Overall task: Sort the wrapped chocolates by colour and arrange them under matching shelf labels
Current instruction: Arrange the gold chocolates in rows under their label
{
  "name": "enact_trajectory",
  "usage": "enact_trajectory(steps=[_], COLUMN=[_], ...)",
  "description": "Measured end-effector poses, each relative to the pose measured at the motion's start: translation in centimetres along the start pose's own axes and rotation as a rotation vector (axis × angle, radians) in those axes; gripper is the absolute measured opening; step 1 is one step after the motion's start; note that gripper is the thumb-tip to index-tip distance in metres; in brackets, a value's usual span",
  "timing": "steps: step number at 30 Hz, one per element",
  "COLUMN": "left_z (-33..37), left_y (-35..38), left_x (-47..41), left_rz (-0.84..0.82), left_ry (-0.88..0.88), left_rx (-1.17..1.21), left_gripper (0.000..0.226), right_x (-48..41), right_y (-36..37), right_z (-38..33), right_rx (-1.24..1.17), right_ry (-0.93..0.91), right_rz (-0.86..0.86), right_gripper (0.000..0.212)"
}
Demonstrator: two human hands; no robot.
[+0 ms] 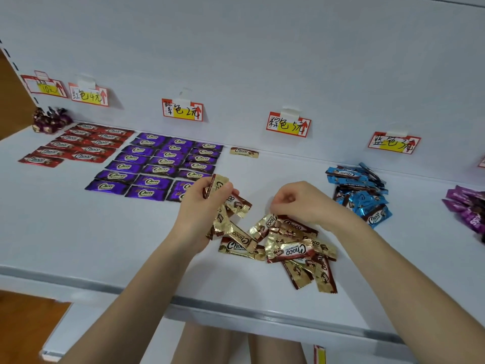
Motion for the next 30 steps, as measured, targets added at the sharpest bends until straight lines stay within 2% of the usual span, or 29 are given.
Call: enact_trajectory(steps=[6,10,14,18,20,22,25,30], left_z=[0.9,2.0,2.4,2.6,2.5,2.4,2.3,2.2], left_y=[0.1,1.3,2.4,2.7,2.8,3.0,3.2,3.3], left_x=[-0.1,0.0,0.0,-0.6,-0.9,-1.3,-2.2,-3.9], left_rz=[0.024,-0.032,-0.072,-0.006,0.012,0.023,0.037,0.016], left_ry=[0.068,0.104,0.087,0.13,0.122,0.118,0.127,0.103], left_rx=[-0.103,-0.135,-0.13,-0.208,-0.157,-0.145,-0.176,-0.192], left_gripper=[0.006,0.016,0.012,0.012,0.012,0.013,0.017,0.013], right_x=[1.0,1.3,1.4,1.5,1.4,0.9,-0.3,-2.8], right_y=[-2.7,-2.9,-2.3,-2.2,-2.0,-1.6,-1.3,-1.1], right_z=[-1.0,-1.8,-2.1,-1.9,-1.5,-1.1,-0.8,-0.9], right_rx=[-0.488,-0.592,-0.625,-0.624,-0.606,-0.637,-0.805,-1.189], right_ry=[-0.096,-0.147,-0.181,-0.204,-0.16,-0.1,-0.056,0.024], right_rz=[0.209,0.255,0.274,0.237,0.191,0.175,0.177,0.148], right_gripper=[0.005,0.004,0.005,0.008,0.017,0.014,0.003,0.01])
Point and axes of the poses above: each hand's wrist, its own x-axis away from the middle knuckle, its own y-axis out of the palm, z = x × y, the point moved 3 cm from there along -x, towards the middle knuckle, and after that the axes turned 13 degrees about -x, right-handed, at the moved point
